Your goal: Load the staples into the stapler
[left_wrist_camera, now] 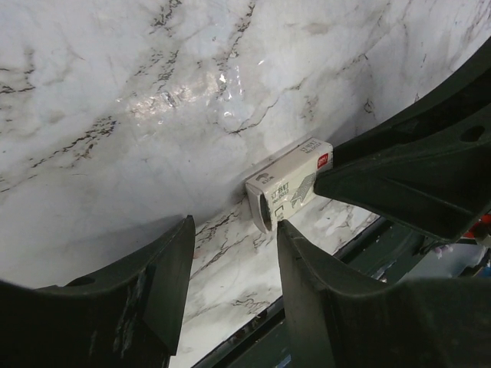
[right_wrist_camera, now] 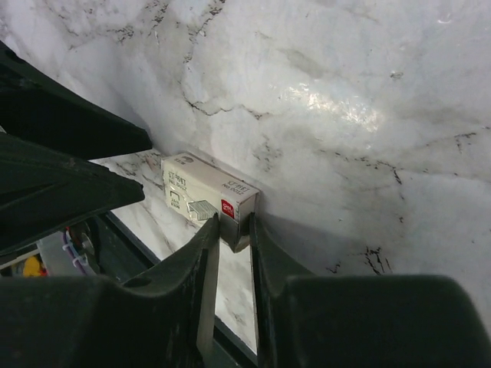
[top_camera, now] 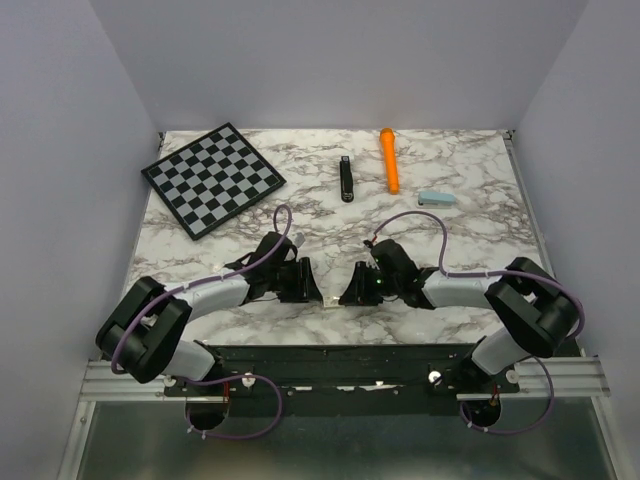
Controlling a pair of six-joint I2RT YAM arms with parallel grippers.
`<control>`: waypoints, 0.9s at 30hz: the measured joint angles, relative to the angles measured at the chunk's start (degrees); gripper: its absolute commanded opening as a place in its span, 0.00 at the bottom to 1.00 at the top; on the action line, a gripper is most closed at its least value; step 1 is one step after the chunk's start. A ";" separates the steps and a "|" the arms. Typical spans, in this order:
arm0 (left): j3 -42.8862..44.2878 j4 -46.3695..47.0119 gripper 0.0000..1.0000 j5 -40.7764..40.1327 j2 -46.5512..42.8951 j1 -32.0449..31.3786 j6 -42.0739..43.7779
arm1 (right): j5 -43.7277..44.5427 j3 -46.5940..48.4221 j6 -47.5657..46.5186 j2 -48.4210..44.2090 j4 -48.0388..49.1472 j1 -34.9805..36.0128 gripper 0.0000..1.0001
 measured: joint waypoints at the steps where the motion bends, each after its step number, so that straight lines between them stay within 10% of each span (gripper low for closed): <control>1: 0.00 0.04 0.54 0.22 0.26 -0.04 -0.02 | -0.59 -0.11 0.15 0.42 0.70 -0.13 0.24; 9: 0.00 0.94 0.51 0.96 0.98 -0.15 -0.17 | -2.78 -0.50 1.05 1.73 3.69 -1.01 0.07; 27: 0.63 0.68 0.22 1.86 2.47 -0.57 -0.50 | -3.61 -0.52 0.98 1.90 4.31 -1.05 0.04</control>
